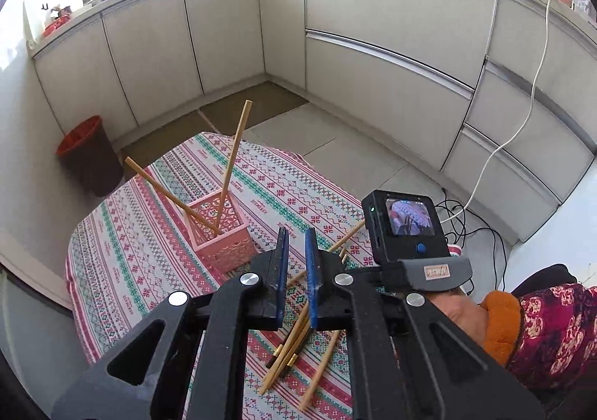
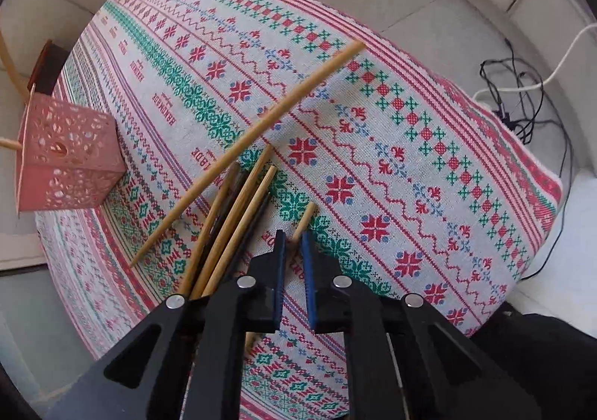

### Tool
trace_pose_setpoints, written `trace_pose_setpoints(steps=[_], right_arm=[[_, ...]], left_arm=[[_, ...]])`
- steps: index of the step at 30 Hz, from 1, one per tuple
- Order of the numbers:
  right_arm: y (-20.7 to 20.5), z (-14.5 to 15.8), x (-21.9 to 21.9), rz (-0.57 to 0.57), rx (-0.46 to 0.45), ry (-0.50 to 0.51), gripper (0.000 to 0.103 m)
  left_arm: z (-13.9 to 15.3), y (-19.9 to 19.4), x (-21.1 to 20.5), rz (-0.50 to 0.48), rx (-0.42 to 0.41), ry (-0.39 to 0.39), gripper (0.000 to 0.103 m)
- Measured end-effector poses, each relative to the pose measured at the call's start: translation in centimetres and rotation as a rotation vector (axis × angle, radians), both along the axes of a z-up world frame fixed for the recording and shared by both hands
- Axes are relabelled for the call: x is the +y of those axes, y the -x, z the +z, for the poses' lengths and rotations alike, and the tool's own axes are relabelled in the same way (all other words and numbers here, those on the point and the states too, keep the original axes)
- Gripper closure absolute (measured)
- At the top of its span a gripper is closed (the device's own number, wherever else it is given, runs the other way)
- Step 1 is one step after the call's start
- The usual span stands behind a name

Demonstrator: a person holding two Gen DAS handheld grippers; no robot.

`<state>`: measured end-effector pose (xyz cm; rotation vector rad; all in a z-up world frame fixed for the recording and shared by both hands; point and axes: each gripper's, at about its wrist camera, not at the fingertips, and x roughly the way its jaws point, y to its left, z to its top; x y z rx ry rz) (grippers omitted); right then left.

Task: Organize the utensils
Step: 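Grasp a chopstick from the pile with the right tool while the left tool holds its chopstick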

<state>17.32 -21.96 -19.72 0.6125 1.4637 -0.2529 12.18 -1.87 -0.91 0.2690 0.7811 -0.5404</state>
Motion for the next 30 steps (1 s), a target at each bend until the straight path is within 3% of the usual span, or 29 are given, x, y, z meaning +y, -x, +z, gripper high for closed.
trace_pose_setpoints(steps=[6,7,8,10,21,27,30], right_arm=[[0.8,0.0,-3.8,-0.032,-0.039,-0.089,0.098],[0.9,0.5,-4.5,-0.034,-0.059,-0.091,0.098],[1.0,1.2,-5.1,-0.039,-0.074,-0.098,0.098],[1.4,2.5,-6.4,-0.062,-0.106,-0.115,0.098],[2.0,3.2,-12.3,-0.203,-0.107,-0.192,0.098],[1.8,2.8,-12.8,-0.218,-0.096,-0.232,0.098],[1.8,2.7,-13.2,-0.231,-0.092,-0.246,0.098]], left_arm=[[-1.7,-1.2,-1.2,-0.025,0.068,-0.013,0.093],[-2.4,-1.8,-1.6,-0.021,0.084,-0.026,0.087],[-3.2,-2.4,-2.0,-0.028,0.104,-0.042,0.072],[-5.0,-3.7,-3.7,-0.052,0.141,-0.084,0.055],[-16.5,-10.9,-12.9,-0.195,0.331,-0.321,0.055],[-19.5,-13.1,-15.6,-0.287,0.418,-0.334,0.055],[-20.2,-13.9,-16.6,-0.319,0.447,-0.352,0.066]])
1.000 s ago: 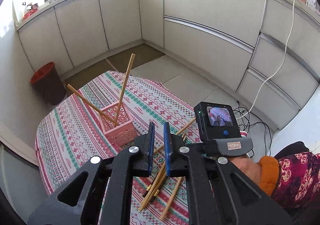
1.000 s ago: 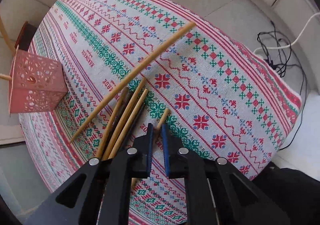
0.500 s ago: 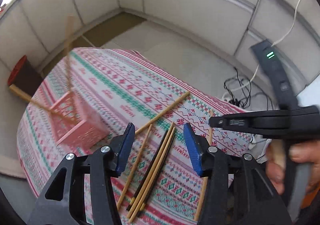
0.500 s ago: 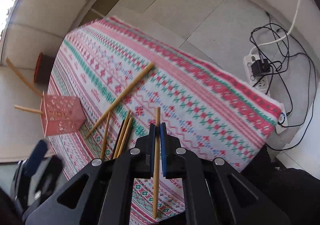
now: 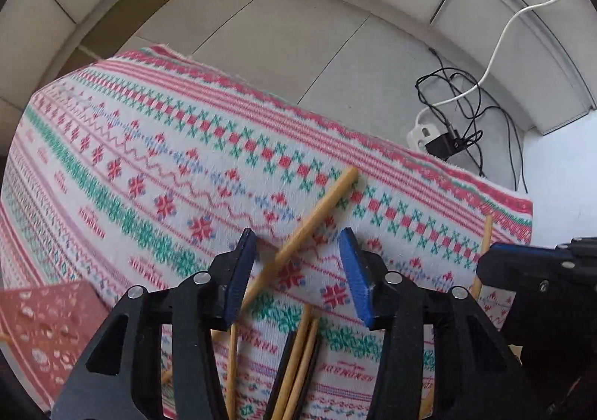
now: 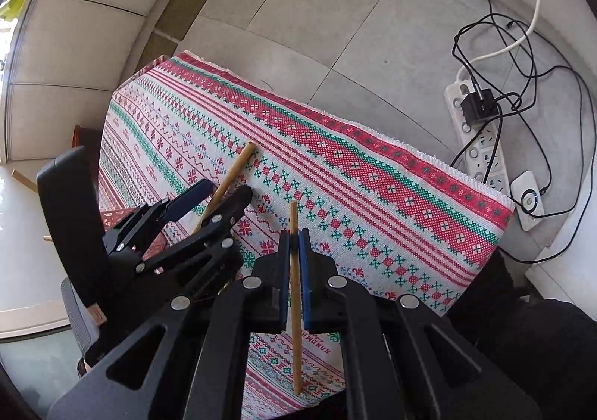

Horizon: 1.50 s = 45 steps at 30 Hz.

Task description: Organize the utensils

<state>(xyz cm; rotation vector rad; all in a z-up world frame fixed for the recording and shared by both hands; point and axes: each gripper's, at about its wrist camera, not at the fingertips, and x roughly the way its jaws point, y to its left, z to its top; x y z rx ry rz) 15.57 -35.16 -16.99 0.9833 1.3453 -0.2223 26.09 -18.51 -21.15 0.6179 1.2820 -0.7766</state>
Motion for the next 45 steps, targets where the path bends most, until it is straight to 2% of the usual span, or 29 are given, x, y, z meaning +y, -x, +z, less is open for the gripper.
trace_pose_setpoints(steps=[2,5,6,8,10,14,18,22,28,33,38,40,42,44,45], right_arm=[[-0.1,0.2,-0.1,-0.002,-0.004,0.005,0.098],[-0.2,0.3,-0.2,0.0,-0.011,0.01,0.098],[-0.2,0.4,-0.2,0.001,-0.013,0.008,0.098],[-0.2,0.5,-0.1,0.003,-0.017,0.008,0.098],[-0.3,0.9,0.2,0.014,-0.032,0.011,0.098],[-0.3,2.3,1.2,0.04,-0.087,0.025,0.098],[-0.1,4.7,2.6,0.086,-0.167,0.076,0.098],[0.8,8.2,4.2,0.143,-0.277,0.166,0.098],[2.4,14.1,6.3,0.224,-0.438,0.247,0.098],[4.2,21.1,7.4,0.229,-0.627,0.328,0.103],[4.3,26.3,7.4,0.22,-0.758,0.332,0.103],[4.0,27.3,7.1,0.227,-0.775,0.311,0.103],[3.4,26.9,6.1,0.204,-0.754,0.289,0.102],[1.5,24.7,4.5,0.186,-0.665,0.32,0.101],[-0.2,22.7,3.6,0.199,-0.589,0.331,0.098]], left_arm=[[0.1,-0.7,-0.3,-0.007,0.018,-0.008,0.084],[0.2,-1.0,-0.4,-0.021,0.029,-0.033,0.094],[0.2,-1.0,-0.3,-0.017,0.025,-0.032,0.094],[0.5,-0.8,0.2,0.003,-0.033,-0.032,0.096],[1.6,-0.6,1.2,0.033,-0.084,0.01,0.096],[6.0,1.0,4.0,0.075,-0.228,0.083,0.096],[11.2,3.8,8.1,0.173,-0.356,0.175,0.096],[15.1,7.4,11.8,0.278,-0.44,0.27,0.096],[20.4,11.8,16.1,0.372,-0.524,0.419,0.096],[24.8,12.8,18.3,0.421,-0.607,0.528,0.096],[27.7,12.3,19.9,0.477,-0.663,0.607,0.096],[28.4,12.1,20.1,0.483,-0.675,0.614,0.096],[28.7,12.1,20.3,0.489,-0.677,0.626,0.096],[28.9,12.4,20.3,0.491,-0.673,0.628,0.096],[28.9,12.3,20.3,0.495,-0.666,0.633,0.096]])
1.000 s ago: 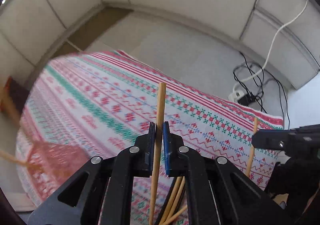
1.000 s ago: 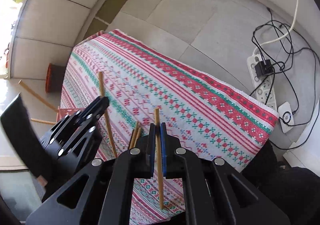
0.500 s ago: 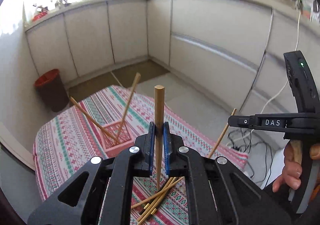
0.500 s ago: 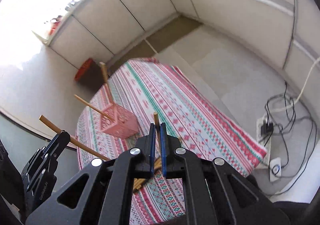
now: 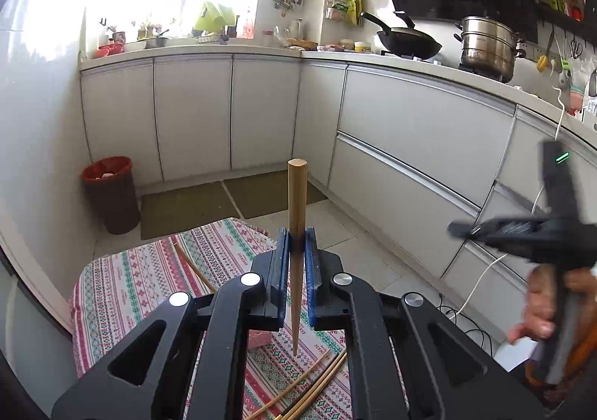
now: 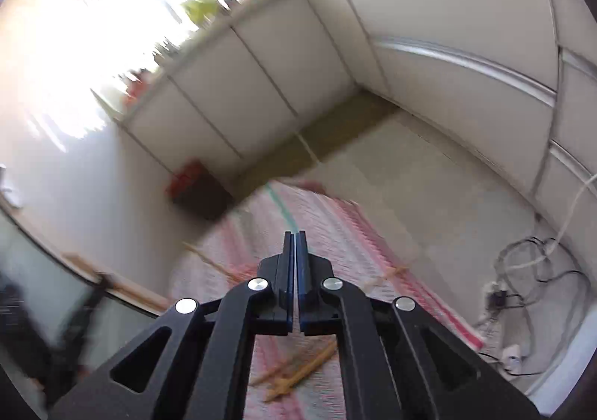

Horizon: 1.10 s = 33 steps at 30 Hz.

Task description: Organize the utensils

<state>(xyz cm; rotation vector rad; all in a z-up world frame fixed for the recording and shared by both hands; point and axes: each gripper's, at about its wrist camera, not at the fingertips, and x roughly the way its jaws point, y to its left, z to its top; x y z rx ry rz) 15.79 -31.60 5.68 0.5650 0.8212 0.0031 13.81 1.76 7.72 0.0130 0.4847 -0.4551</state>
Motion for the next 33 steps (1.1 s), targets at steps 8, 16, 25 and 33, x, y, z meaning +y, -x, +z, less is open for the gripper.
trace_pose_setpoints(steps=[8,16,25,33], right_arm=[[-6.7,-16.8,-10.5,-0.22,0.393,-0.328,0.059],[-7.8,-14.4,-5.0,-0.04,0.262,-0.364,0.041],[-8.5,-10.8,3.4,0.193,0.16,-0.237,0.037],[-7.7,-18.1,5.7,0.159,0.492,-0.309,0.057]], left_arm=[[1.0,-1.0,0.4,0.012,-0.024,-0.002,0.096],[-1.2,-5.7,2.4,0.197,-0.013,0.023,0.096],[-3.7,-8.3,3.6,0.291,0.035,0.046,0.096],[0.2,-5.6,4.9,0.266,-0.051,0.12,0.096]])
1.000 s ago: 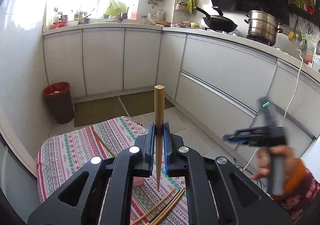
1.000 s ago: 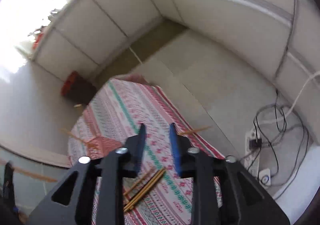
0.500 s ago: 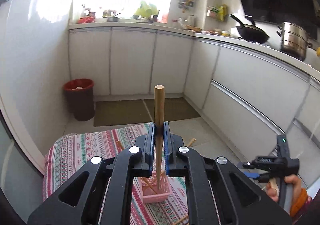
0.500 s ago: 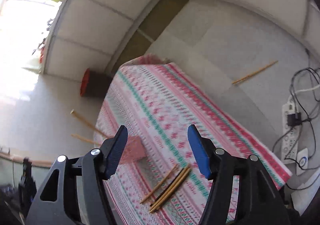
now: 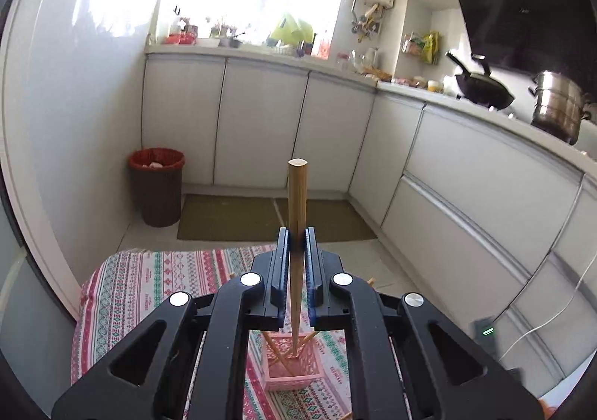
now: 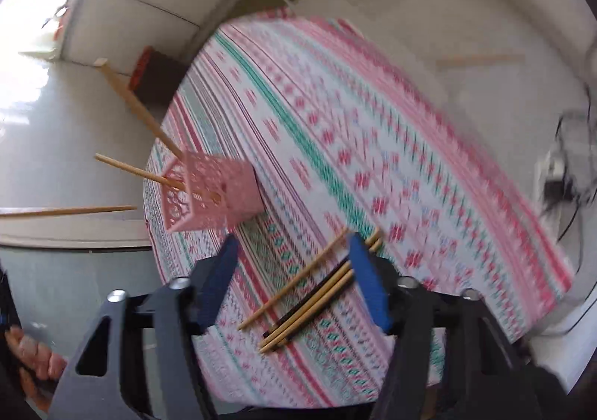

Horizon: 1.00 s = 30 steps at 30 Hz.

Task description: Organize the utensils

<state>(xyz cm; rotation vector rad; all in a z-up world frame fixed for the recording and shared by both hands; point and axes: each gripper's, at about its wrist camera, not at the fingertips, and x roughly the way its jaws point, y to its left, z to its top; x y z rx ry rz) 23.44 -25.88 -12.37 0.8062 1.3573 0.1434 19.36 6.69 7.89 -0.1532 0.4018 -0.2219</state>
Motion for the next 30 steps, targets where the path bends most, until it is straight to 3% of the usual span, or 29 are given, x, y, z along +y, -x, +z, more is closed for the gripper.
trace_pose_setpoints(steps=[1,4,10,18,22,23,25,30], right_arm=[[-0.1,-0.7,0.2,-0.001,0.02,-0.025,0.067],[-0.4,-2.4,1.6,0.011,0.068,-0.076,0.085],[-0.8,-5.0,4.2,0.021,0.196,0.054,0.087],[-1.6,-8.5,6.9,0.022,0.298,0.16,0.086],[-1.8,-8.3,7.0,-0.009,0.298,0.161,0.077],[-2.1,-8.3,7.4,-0.021,0.297,0.164,0.078],[-2.3,-8.2,7.4,-0.053,0.271,0.18,0.091],[-2.4,-8.2,6.3,-0.108,0.241,0.091,0.096]], left_arm=[[0.5,0.4,0.0,-0.007,-0.014,0.005,0.096],[1.8,1.9,-0.1,-0.031,-0.053,0.003,0.096],[3.1,3.5,0.7,-0.041,-0.091,0.007,0.096],[3.2,3.9,2.6,-0.027,-0.091,0.03,0.096],[3.6,4.3,3.1,-0.024,-0.104,0.042,0.096],[3.6,4.3,3.1,-0.025,-0.104,0.044,0.096],[3.5,4.3,3.2,-0.024,-0.102,0.044,0.096],[3.8,4.8,3.0,-0.025,-0.099,0.038,0.096]])
